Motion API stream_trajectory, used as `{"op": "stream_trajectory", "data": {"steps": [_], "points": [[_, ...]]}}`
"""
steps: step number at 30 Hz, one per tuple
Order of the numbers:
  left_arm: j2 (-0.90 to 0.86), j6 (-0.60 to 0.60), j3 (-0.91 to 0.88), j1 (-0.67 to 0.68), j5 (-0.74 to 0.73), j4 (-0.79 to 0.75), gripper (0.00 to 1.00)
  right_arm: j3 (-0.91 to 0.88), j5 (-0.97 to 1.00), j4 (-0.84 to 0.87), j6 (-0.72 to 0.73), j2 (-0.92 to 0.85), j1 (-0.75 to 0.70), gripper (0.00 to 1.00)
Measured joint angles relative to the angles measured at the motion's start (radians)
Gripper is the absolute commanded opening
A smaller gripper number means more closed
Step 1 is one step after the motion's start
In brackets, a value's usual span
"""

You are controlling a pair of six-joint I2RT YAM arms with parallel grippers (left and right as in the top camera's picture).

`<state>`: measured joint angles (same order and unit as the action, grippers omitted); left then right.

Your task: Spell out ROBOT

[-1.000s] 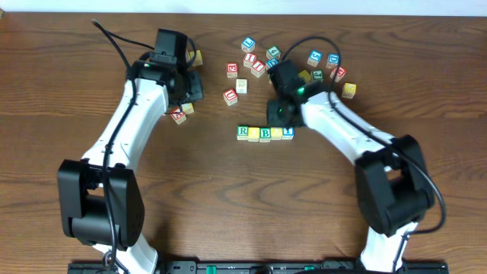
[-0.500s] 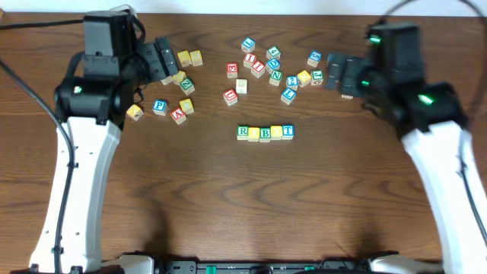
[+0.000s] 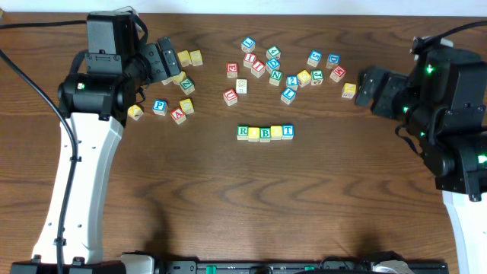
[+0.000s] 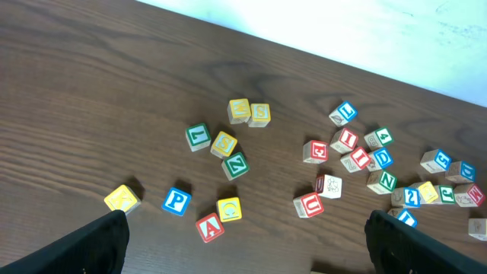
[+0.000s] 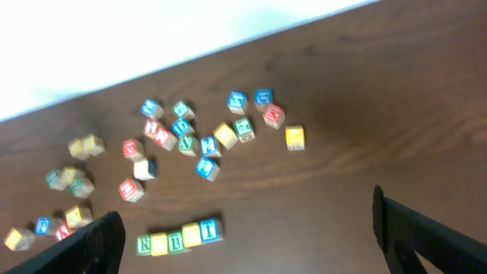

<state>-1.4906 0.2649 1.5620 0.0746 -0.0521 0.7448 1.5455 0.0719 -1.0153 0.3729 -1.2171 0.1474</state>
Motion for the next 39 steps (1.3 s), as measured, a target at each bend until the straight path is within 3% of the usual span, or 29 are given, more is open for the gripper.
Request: {"op": "stream_trajectory", "data": {"steps": [11,17,26,35,39], "points": [[0.000,0.000,0.000,0.000,0.000,0.000,0.98,0.000,0.037,-0.029,-0.091,0.000,-0.002,0.99],[0.000,0.000,0.000,0.000,0.000,0.000,0.97,-0.094,0.038,0.089,-0.122,0.076,-0.036,0.99],[0.000,0.000,0.000,0.000,0.003,0.003,0.98,-0.579,0.032,0.519,-0.136,0.472,-0.070,0.99],[0.000,0.000,0.000,0.000,0.003,0.003,0.97,-1.100,0.027,0.761,-0.139,0.926,-0.100,0.99],[0.000,0.000,0.000,0.000,0.003,0.003,0.98,-1.246,0.028,0.873,-0.138,1.043,-0.112,0.99]]}}
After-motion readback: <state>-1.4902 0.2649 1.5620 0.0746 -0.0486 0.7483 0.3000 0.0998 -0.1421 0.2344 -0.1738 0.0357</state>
